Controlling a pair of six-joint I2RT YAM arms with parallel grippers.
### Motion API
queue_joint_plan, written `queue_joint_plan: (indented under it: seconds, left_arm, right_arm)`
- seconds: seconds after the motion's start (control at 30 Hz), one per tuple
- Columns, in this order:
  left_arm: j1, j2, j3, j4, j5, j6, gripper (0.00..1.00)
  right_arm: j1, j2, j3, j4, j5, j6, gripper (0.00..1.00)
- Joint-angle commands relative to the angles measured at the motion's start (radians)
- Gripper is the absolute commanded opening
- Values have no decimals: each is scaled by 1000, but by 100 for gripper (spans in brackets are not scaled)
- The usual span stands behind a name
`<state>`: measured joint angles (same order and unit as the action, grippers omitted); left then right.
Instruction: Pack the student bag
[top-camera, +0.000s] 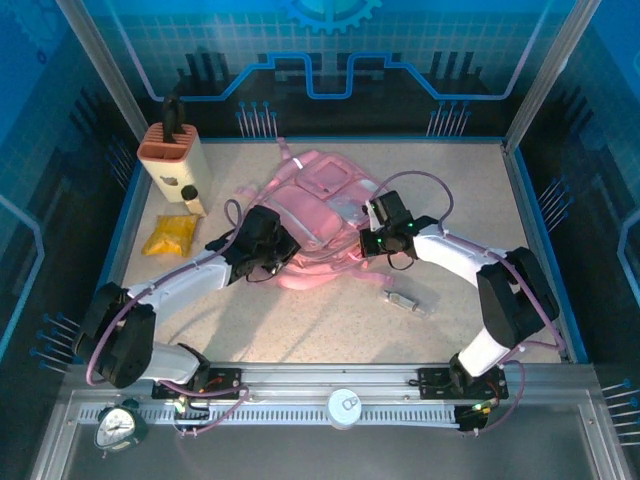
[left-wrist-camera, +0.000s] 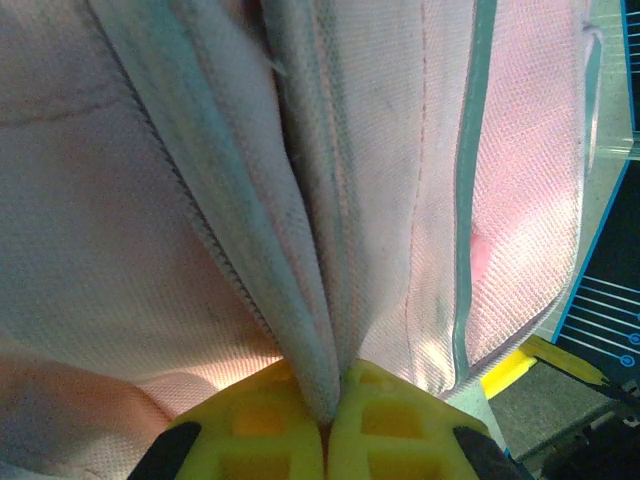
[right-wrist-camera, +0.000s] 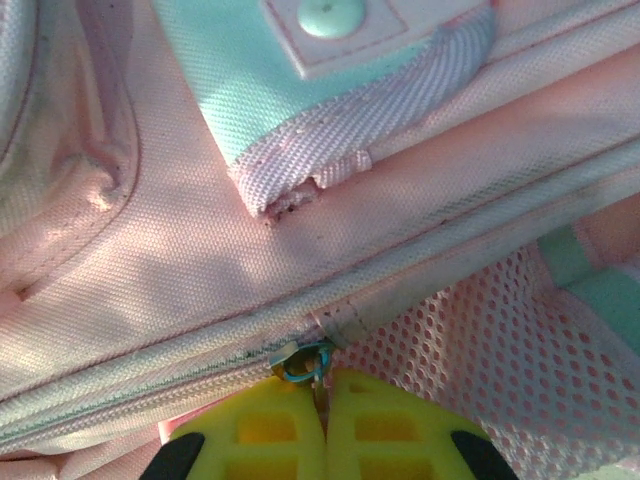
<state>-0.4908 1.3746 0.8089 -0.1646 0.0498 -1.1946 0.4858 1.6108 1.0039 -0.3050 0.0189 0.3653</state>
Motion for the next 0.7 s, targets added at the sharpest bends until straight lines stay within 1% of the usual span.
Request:
queue_joint_plan:
  seconds: [0.0, 0.1, 0.17, 0.23, 0.27, 0.3, 0.37, 0.47, 0.53, 0.57, 0.67]
  left_arm:
    - [41, -58, -8, -108, -106, 58, 0]
    - [41, -55, 13, -117, -99, 84, 0]
    - [41, -46, 32, -129, -71, 107, 1]
    - [39, -57, 36, -133, -46, 124, 18]
    - [35, -73, 31, -127, -37, 135, 23]
    - [29, -92, 27, -126, -37, 147, 27]
    - [16, -135, 30, -170, -62, 169, 35]
    - [-1, -188, 45, -246, -115, 210, 48]
    - [-9, -200, 61, -281, -125, 234, 54]
    - [-20, -199, 72, -299, -142, 245, 57]
    - [-64, -181, 97, -320, -205, 251, 63]
  right_arm:
    - [-35, -35, 9, -32, 62, 3, 0]
    - [-34, -49, 10, -32, 45, 9, 3]
    - [-33, -43, 43, -76, 26, 9, 6]
    - [-28, -59, 53, -91, -33, 8, 18]
    - [-22, -81, 46, -90, -67, 19, 25]
    - [-20, -97, 42, -89, -83, 30, 28]
    - [-19, -137, 36, -90, -134, 70, 39]
    - [-16, -158, 67, -114, -211, 112, 45]
    - [-10, -149, 96, -111, -256, 133, 50]
    - [-3, -132, 116, -119, -251, 144, 53]
    - [9, -50, 177, -135, -247, 172, 54]
